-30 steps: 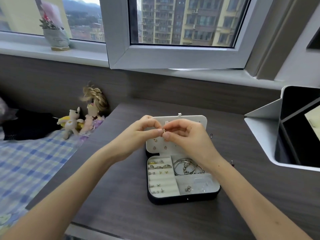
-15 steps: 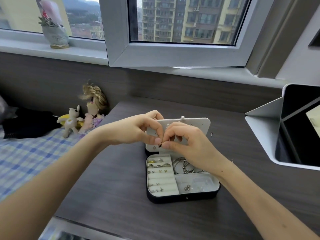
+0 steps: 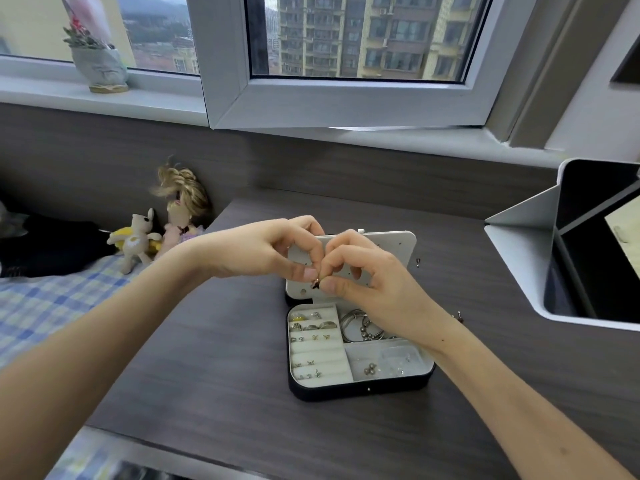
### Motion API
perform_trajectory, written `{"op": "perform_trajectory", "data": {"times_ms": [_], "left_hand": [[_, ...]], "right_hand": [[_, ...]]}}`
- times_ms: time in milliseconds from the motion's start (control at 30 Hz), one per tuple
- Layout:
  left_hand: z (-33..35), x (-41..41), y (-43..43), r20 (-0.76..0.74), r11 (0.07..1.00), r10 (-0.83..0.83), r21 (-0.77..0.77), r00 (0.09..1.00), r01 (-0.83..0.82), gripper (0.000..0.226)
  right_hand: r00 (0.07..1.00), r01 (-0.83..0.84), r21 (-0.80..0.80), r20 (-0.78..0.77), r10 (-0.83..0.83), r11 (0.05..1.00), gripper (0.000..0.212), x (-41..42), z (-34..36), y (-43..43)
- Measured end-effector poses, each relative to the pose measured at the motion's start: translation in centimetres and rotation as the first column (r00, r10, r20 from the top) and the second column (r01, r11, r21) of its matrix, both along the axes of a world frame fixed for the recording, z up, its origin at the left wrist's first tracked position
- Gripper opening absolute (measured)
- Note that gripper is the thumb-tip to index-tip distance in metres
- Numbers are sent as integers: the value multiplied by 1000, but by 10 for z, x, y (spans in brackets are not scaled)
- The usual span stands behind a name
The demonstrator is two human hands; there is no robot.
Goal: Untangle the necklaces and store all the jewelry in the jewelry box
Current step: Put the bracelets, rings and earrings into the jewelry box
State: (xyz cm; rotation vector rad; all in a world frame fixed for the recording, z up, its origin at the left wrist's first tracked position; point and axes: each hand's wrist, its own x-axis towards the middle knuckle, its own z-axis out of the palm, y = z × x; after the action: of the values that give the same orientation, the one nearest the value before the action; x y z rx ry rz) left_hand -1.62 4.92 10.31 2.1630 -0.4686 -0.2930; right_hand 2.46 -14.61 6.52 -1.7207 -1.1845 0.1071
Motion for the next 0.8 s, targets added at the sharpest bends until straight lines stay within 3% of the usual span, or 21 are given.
{"op": "perform_trajectory", "data": {"times_ms": [200, 433, 600, 800], "left_hand": [[0, 4, -3, -17, 1000, 20, 9, 1000, -19, 4], [-4, 5, -5, -22, 995, 86, -45, 996, -87, 17], [-10, 3, -4, -24, 984, 113, -138, 993, -115, 23], [-9, 4, 4, -52, 984, 102, -140, 993, -108, 19]], "right_hand": [[1000, -14, -63, 3, 14, 998, 4, 5, 1, -1], [997, 47, -89, 71, -41, 995, 5, 1, 4, -1], [987, 113, 8, 110, -113, 994, 10, -2, 2, 2], [967, 183, 56, 167, -190, 982, 9, -7, 2, 2]]}}
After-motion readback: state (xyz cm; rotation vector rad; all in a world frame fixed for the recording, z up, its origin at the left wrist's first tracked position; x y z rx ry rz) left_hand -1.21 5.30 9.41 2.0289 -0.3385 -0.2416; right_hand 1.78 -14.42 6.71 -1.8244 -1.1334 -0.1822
